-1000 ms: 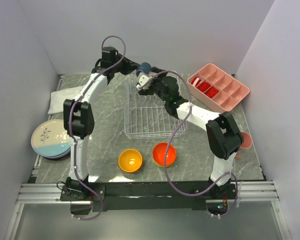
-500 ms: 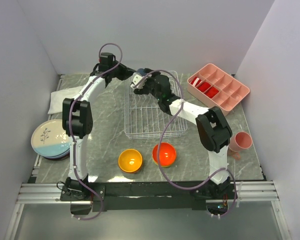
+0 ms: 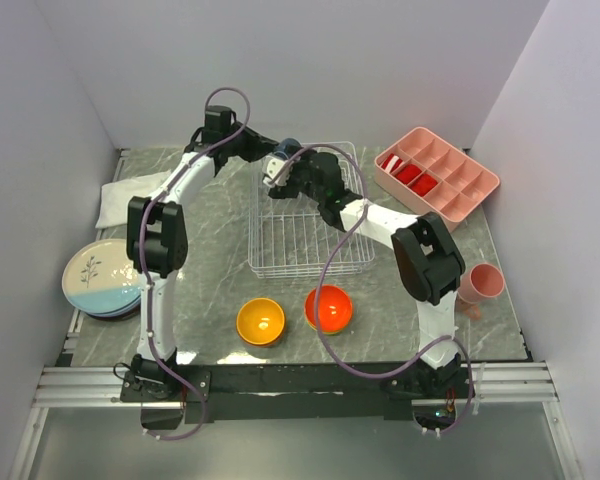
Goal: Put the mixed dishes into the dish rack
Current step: Turn the cup upside down in the dish rack.
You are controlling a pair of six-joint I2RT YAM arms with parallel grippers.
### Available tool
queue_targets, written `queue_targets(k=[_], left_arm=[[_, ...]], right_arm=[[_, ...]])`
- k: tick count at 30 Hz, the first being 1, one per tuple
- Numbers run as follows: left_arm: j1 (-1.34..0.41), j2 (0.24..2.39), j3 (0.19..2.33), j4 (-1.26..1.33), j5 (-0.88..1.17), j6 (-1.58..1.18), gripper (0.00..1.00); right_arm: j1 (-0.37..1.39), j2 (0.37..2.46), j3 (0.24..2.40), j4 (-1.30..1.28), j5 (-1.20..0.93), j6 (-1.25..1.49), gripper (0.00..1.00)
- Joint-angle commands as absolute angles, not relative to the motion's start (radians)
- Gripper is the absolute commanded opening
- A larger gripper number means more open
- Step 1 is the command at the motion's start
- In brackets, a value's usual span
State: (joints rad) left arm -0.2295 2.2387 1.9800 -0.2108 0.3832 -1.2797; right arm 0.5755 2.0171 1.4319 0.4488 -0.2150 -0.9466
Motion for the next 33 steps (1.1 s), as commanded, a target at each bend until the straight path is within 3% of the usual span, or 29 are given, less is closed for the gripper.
queue_targets(k=[1, 6, 10, 14, 18, 20, 22, 23, 33], left_arm=[[-0.233, 2.117, 1.994, -0.206, 0.411, -1.321, 0.01], [-0.232, 2.103, 1.971, -0.209, 0.423, -1.331, 0.01], [-0.232, 2.094, 1.953, -0.203, 0.431, -1.328, 0.01], [-0.232, 2.091, 1.93, -0.209, 0.426, -1.33, 0.01], [-0.233, 2.095, 1.914, -0.198, 0.436, -1.336, 0.01], [-0.233, 2.1, 1.914, -0.198, 0.442, -1.338, 0.01], [-0.235, 2.103, 1.916, -0.192, 0.443, -1.333, 0.01], [-0.236, 2.105, 1.919, -0.193, 0.442, -1.332, 0.01], [-0.249, 2.114, 1.907, -0.178, 0.437, -1.321, 0.01]], right_arm=[[0.565, 2.002, 1.425, 0.517, -0.195, -0.917, 0.93], [0.565, 2.08, 1.506, 0.525, -0.137, -0.908, 0.93], [0.56, 2.12, 1.578, 0.485, -0.149, -0.899, 0.88], [0.558, 2.132, 1.589, 0.503, -0.15, -0.879, 0.7], [0.557, 2.094, 1.522, 0.567, -0.195, -0.864, 0.65], [0.557, 2.054, 1.47, 0.598, -0.224, -0.857, 0.71], [0.56, 2.028, 1.421, 0.642, -0.233, -0.873, 0.85], [0.56, 2.025, 1.405, 0.658, -0.235, -0.879, 0.88], [0.566, 2.011, 1.381, 0.704, -0.247, -0.896, 0.91]])
